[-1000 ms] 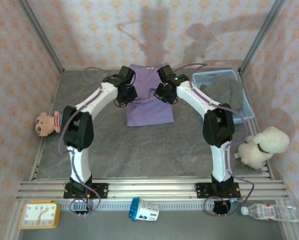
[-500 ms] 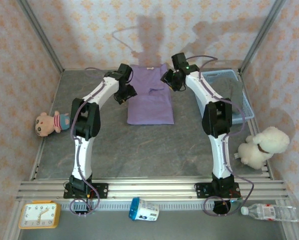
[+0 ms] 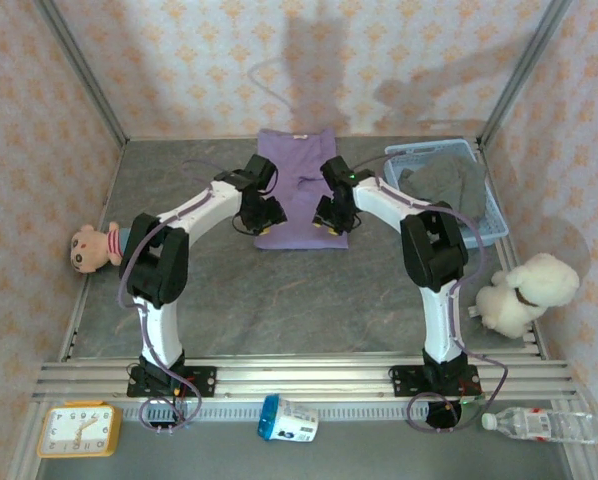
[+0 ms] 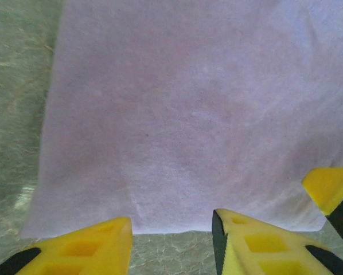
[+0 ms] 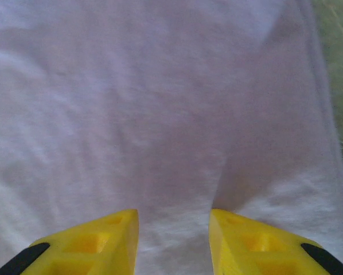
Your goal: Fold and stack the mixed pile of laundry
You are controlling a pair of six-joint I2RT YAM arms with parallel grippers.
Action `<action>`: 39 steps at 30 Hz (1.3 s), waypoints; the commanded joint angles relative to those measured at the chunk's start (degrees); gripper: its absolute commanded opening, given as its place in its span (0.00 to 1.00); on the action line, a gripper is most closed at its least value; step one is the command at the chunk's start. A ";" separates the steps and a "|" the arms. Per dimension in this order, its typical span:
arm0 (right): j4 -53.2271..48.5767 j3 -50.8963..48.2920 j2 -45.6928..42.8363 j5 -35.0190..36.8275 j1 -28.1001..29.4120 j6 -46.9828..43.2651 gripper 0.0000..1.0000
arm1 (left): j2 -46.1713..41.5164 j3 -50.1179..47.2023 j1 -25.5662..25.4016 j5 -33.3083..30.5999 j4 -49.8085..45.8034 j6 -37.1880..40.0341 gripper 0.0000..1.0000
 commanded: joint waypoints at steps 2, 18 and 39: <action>2.55 -3.25 -1.68 3.37 -0.39 1.71 0.34 | 3.17 -0.69 0.32 -0.97 3.32 0.16 0.38; 6.32 -23.07 -11.20 4.02 8.23 8.26 0.33 | -9.84 -25.94 -1.30 -0.74 6.44 0.88 0.37; -2.01 -32.68 -28.06 12.41 25.24 18.15 0.47 | -40.68 -43.15 -2.46 -3.54 -6.00 3.93 0.58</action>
